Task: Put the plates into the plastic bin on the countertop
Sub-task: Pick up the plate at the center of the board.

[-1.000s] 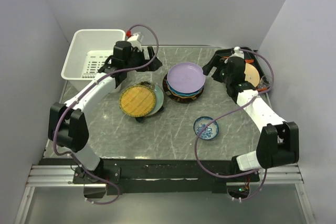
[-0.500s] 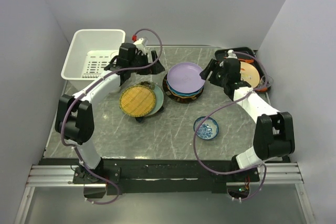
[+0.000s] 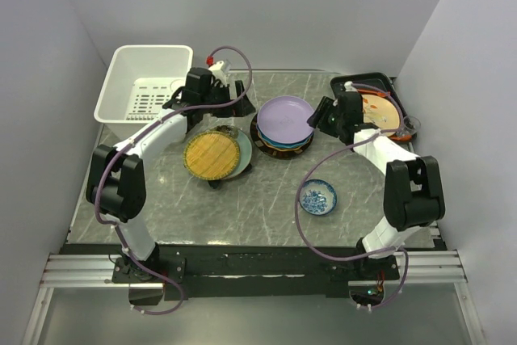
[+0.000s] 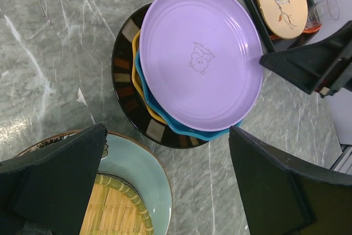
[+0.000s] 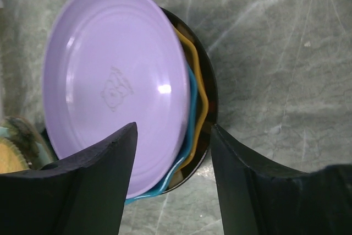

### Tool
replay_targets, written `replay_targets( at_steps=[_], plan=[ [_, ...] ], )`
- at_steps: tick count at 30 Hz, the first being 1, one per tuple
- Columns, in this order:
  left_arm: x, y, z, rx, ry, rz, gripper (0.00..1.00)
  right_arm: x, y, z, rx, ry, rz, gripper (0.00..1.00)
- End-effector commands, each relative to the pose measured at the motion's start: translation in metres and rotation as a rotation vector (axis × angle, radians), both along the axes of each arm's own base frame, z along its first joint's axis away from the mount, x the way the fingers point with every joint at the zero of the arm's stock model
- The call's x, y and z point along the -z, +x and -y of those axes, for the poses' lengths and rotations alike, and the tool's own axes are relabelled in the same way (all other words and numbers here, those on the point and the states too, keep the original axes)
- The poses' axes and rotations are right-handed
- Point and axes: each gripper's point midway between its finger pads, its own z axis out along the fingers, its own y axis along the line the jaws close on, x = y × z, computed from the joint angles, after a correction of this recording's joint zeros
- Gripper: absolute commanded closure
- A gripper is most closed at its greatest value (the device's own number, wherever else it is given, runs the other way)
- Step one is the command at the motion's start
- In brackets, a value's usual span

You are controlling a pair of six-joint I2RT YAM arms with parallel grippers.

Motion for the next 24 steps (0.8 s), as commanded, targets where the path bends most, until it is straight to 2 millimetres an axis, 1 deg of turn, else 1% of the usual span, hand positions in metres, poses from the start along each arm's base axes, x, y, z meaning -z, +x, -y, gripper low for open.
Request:
replay_targets(
  at_steps=[1,4,5,7,9,11,12,14,16,18,19,22,24],
  plan=[
    [-0.018,-0.008,0.005,0.031,-0.022,0.035,0.01,-0.006,0.014,0.001,0.016,0.008,0.017,0.38],
    [-0.019,-0.009,0.006,0.035,-0.023,0.038,0.01,0.0,0.015,0.003,0.027,0.0,-0.003,0.43],
    [-0.021,-0.009,0.005,0.033,-0.023,0.041,0.01,0.001,0.017,0.005,0.042,-0.007,-0.006,0.47],
    [-0.022,-0.009,0.006,0.037,-0.026,0.043,0.01,0.001,0.016,0.006,0.044,-0.006,-0.003,0.51],
    [-0.021,-0.009,0.006,0.036,-0.026,0.044,0.01,0.002,0.015,0.005,0.043,-0.004,-0.005,0.58],
    [-0.022,-0.01,0.007,0.042,-0.028,0.043,0.01,0.002,0.015,0.005,0.042,-0.003,-0.004,0.62],
    [-0.022,-0.01,0.008,0.043,-0.028,0.044,0.01,-0.001,0.015,0.005,0.04,0.0,0.002,0.66],
    [-0.02,-0.01,0.008,0.043,-0.027,0.041,0.01,0.0,0.015,0.004,0.035,0.0,-0.001,0.71],
    [-0.019,-0.01,0.008,0.042,-0.024,0.038,0.01,0.002,0.016,0.002,0.02,0.003,-0.005,0.8],
    [-0.018,-0.011,0.009,0.046,-0.025,0.034,0.01,0.003,0.017,0.0,0.011,0.006,-0.007,0.86],
    [-0.017,-0.011,0.008,0.046,-0.024,0.033,0.01,0.003,0.016,-0.002,0.001,0.013,-0.008,0.92],
    [-0.017,-0.012,0.008,0.045,-0.021,0.031,0.01,0.0,0.015,-0.004,-0.007,0.023,-0.001,0.98],
    [-0.016,-0.011,0.007,0.042,-0.018,0.031,0.01,-0.006,0.014,-0.005,-0.014,0.03,0.015,1.0]
  ],
)
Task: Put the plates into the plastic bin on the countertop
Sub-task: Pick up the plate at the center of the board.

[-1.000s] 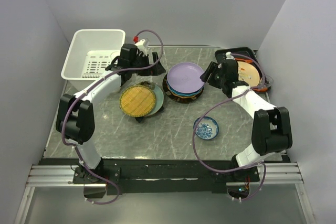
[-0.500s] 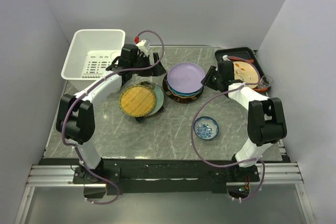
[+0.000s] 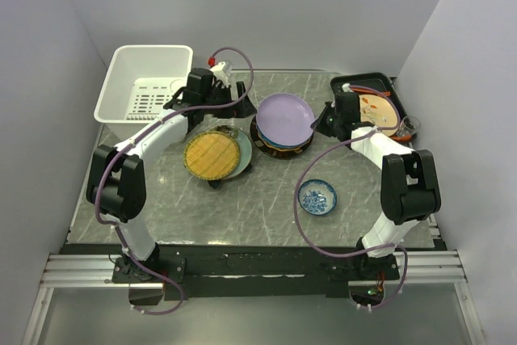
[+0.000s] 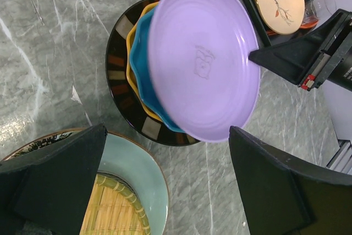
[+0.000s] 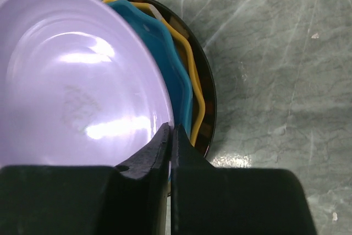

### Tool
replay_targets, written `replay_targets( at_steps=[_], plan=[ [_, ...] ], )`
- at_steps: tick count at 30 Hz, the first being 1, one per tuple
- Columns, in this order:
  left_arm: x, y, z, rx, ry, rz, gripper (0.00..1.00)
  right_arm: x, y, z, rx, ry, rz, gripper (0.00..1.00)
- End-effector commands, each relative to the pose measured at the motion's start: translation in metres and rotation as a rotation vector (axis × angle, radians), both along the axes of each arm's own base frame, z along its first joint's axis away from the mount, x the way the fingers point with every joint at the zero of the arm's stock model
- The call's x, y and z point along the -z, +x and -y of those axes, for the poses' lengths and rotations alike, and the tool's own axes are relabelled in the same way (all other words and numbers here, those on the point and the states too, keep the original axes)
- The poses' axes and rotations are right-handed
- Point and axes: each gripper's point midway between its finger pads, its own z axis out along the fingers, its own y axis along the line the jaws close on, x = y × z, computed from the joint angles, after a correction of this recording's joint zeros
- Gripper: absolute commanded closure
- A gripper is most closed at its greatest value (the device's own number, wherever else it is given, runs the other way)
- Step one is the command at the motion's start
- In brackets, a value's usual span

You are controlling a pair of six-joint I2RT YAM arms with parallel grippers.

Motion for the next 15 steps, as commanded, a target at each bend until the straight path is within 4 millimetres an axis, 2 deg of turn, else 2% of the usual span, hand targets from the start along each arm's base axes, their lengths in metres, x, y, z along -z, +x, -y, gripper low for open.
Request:
replay_targets(
  at_steps=[1,9,15],
  plan=[
    [-0.016,-0.007,0.002,0.022,-0.014,0.039,0.01,-0.029,0.01,-0.003,-0.021,0.02,0.077,1.0],
    [-0.022,-0.009,0.001,0.011,-0.039,0.061,0.01,-0.057,0.006,-0.006,-0.037,0.037,0.137,1.0],
    [-0.039,-0.016,0.01,0.065,-0.136,0.088,0.01,-0.064,0.002,-0.008,-0.052,0.047,0.151,1.0]
  ],
)
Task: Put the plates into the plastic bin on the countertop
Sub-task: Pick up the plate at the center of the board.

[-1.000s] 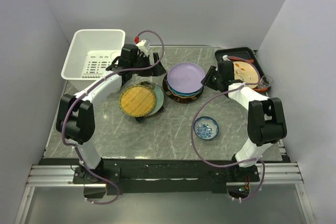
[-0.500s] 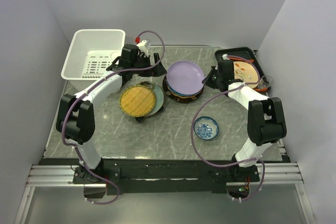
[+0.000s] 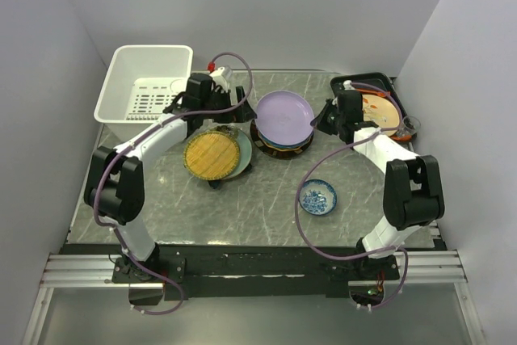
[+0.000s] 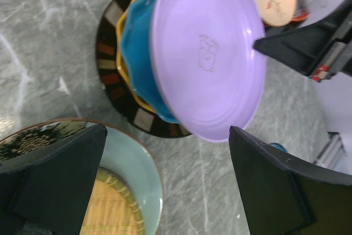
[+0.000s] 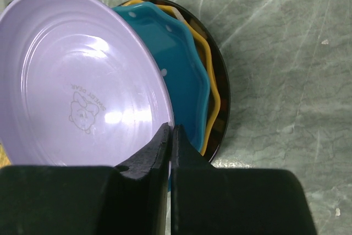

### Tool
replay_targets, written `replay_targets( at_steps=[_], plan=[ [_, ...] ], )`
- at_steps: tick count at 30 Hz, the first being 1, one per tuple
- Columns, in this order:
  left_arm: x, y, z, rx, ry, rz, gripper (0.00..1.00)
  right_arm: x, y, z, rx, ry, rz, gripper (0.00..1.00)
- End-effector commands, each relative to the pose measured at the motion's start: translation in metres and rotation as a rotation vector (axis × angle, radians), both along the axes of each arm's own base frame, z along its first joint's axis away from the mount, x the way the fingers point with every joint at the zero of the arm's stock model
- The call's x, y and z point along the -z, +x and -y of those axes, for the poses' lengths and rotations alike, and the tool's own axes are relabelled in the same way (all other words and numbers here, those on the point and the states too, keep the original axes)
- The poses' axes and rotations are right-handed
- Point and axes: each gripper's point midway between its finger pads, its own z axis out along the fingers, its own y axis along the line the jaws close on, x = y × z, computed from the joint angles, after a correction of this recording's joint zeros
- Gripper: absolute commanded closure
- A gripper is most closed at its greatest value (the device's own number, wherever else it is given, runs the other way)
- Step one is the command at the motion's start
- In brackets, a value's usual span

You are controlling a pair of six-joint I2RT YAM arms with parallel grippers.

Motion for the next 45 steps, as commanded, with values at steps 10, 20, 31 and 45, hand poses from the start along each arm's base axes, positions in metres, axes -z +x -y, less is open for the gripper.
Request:
replay_targets(
  at_steps=[10,20,31,45],
  plan=[
    [-0.059,-0.018,0.021,0.134,-0.244,0.117,0.01,-0.063,0.004,-0.012,-0.07,0.067,0.175,1.0],
    [-0.052,-0.022,0.024,0.143,-0.279,0.094,0.01,-0.08,-0.002,-0.021,-0.104,0.108,0.199,1.0],
    [-0.052,-0.021,0.033,0.179,-0.337,0.086,0.27,-0.087,-0.005,-0.026,-0.136,0.122,0.217,1.0],
    [-0.041,-0.02,0.036,0.197,-0.334,0.05,0.88,-0.098,-0.01,-0.035,-0.175,0.14,0.254,1.0]
  ],
)
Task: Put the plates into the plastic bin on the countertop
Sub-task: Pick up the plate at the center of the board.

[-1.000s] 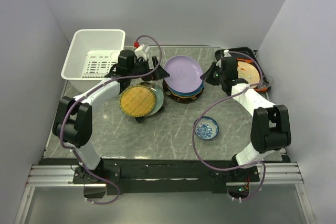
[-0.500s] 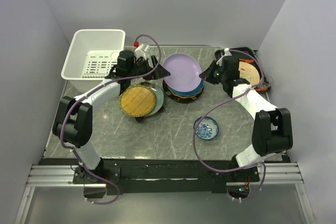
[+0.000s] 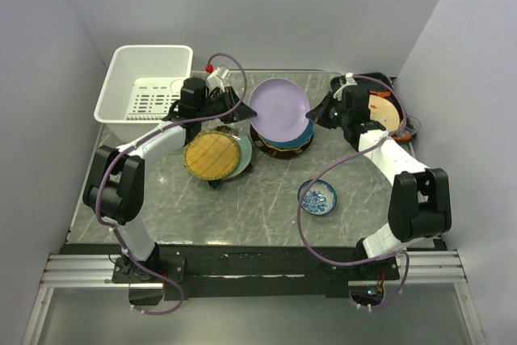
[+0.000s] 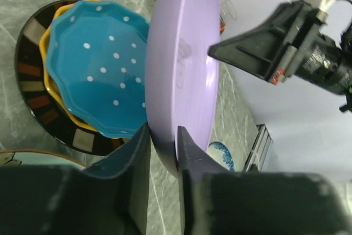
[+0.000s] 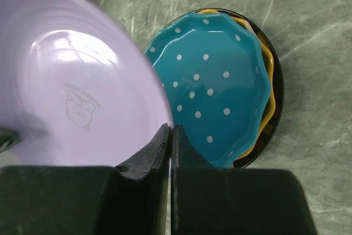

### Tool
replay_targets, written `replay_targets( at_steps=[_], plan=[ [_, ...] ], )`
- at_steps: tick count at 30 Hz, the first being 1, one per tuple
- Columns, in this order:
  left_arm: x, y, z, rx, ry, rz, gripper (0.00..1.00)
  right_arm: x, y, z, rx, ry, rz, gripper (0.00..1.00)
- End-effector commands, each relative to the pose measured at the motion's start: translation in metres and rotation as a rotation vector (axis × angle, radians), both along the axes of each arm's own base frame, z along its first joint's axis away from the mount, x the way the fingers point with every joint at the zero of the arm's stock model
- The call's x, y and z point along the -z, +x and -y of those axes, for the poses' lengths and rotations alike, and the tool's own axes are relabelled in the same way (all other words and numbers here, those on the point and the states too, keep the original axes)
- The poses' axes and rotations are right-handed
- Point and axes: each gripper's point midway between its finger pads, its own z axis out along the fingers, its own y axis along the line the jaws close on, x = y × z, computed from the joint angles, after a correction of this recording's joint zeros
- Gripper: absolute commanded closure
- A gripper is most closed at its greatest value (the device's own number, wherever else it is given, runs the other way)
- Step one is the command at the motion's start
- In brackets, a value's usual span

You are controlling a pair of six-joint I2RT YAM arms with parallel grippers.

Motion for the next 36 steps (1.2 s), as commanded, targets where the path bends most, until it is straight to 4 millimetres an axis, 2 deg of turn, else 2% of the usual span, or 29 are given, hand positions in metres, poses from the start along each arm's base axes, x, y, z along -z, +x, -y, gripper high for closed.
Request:
replay_targets(
  at_steps=[1,4,6,7,9,10,14,20,36],
  plan=[
    [-0.011,-0.002,0.007,0.048,-0.022,0.045,0.97,-0.044,0.0,-0.009,-0.036,0.042,0.132,1.0],
    [-0.01,-0.002,0.006,0.039,-0.015,0.046,0.99,-0.045,-0.002,-0.01,-0.046,0.043,0.136,1.0],
    [-0.01,-0.003,0.004,0.032,-0.009,0.049,0.99,-0.047,-0.003,-0.012,-0.057,0.051,0.145,0.96],
    [-0.009,-0.002,0.003,0.026,-0.004,0.049,0.99,-0.047,-0.005,-0.013,-0.065,0.055,0.146,0.79],
    [-0.012,-0.002,0.002,0.021,0.001,0.058,0.99,-0.049,-0.005,-0.014,-0.07,0.061,0.151,0.62],
    [-0.013,-0.002,0.002,0.019,0.002,0.059,0.99,-0.049,-0.006,-0.015,-0.077,0.064,0.154,0.47],
    [-0.016,-0.002,0.001,0.013,0.006,0.068,0.99,-0.049,-0.006,-0.013,-0.06,0.065,0.154,0.29],
    [-0.02,-0.001,0.0,0.011,0.011,0.074,0.99,-0.053,-0.008,-0.012,-0.056,0.061,0.164,0.22],
    [-0.033,0.015,0.0,-0.016,0.039,0.091,0.99,-0.097,-0.032,-0.03,-0.203,0.119,0.344,0.15]
  ],
)
